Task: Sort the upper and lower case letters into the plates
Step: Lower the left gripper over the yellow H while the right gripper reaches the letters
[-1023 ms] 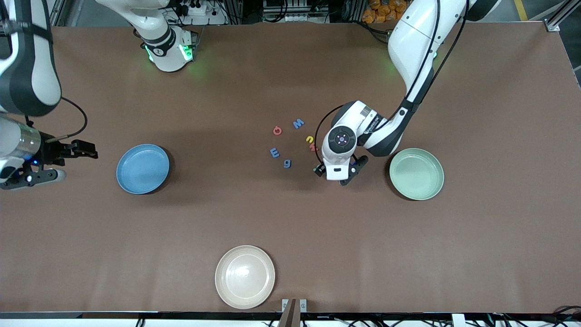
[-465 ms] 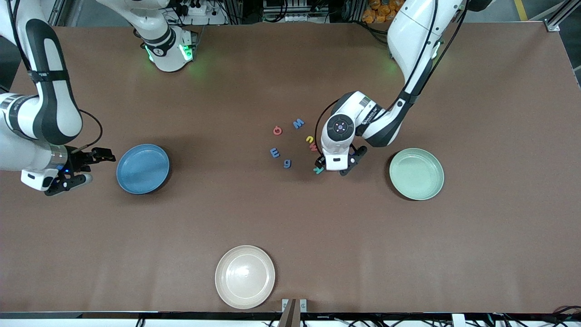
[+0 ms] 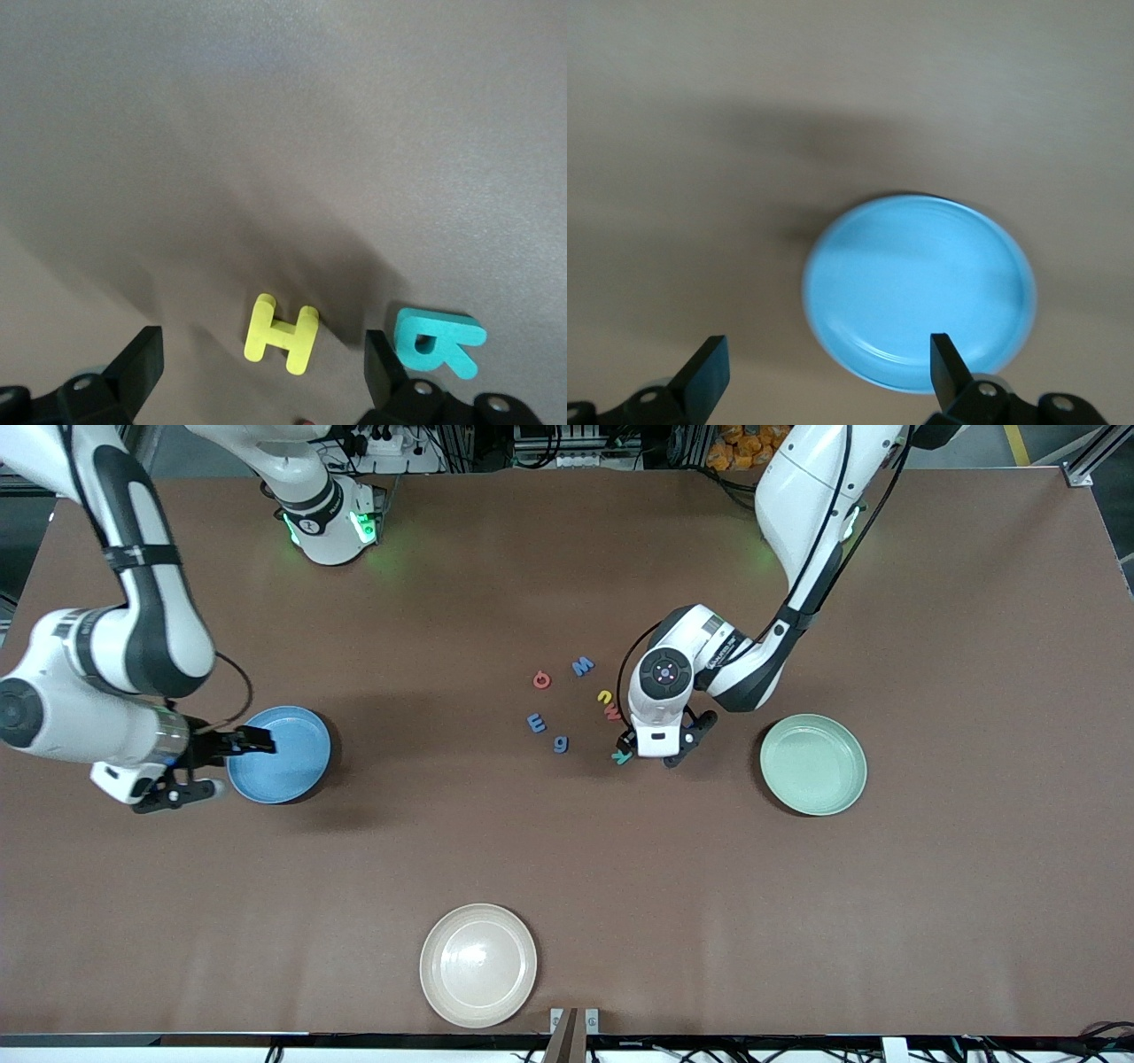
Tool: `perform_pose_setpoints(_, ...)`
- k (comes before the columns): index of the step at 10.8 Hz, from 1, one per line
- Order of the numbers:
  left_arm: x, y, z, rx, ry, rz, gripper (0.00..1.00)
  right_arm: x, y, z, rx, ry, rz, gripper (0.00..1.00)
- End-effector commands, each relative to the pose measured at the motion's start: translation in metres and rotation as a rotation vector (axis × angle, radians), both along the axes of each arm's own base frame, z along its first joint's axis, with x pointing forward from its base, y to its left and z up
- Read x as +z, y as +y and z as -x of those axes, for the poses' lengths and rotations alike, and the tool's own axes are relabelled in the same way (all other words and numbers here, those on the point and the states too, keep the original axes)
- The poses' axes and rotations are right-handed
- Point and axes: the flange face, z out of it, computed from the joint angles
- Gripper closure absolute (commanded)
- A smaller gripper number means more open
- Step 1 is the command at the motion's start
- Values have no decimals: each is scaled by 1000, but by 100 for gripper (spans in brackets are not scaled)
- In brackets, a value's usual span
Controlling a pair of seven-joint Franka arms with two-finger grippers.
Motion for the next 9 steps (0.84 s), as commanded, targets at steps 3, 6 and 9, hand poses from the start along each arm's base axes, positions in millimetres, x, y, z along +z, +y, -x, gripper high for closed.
perform_pose_setpoints(3, 0, -2, 2, 8, -27, -15, 9, -4, 130, 10, -126, -25, -6, 0)
perform_pose_setpoints(6, -9, -1, 5, 6, -15, -22, 13, -16, 211, 18, -37, -62, -45, 0)
perform_pose_setpoints(9, -8, -3, 6, 3, -16, -21, 21, -18, 290, 40, 149, -101, -27, 4)
